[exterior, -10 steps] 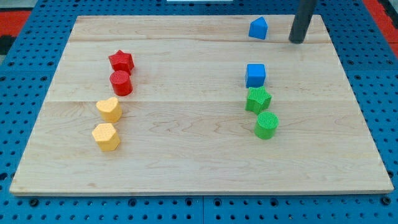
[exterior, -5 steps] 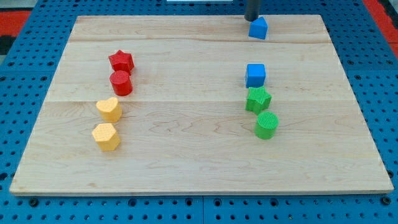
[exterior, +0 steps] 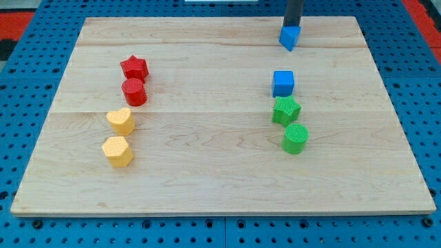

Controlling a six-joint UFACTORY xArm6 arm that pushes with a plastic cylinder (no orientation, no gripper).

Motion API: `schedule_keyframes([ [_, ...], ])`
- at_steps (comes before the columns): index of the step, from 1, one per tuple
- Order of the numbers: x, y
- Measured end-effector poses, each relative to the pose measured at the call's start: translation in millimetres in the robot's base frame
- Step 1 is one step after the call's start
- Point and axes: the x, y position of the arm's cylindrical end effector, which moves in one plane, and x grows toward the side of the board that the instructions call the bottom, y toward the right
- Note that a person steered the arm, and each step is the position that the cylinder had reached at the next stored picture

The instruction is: Slide the blue triangle towards the blue cube

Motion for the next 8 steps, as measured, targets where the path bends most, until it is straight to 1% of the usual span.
schedule_keyframes([
  [5,67.6,3.7],
  [6,74.8,30.2],
  [8,97.8,47.5],
])
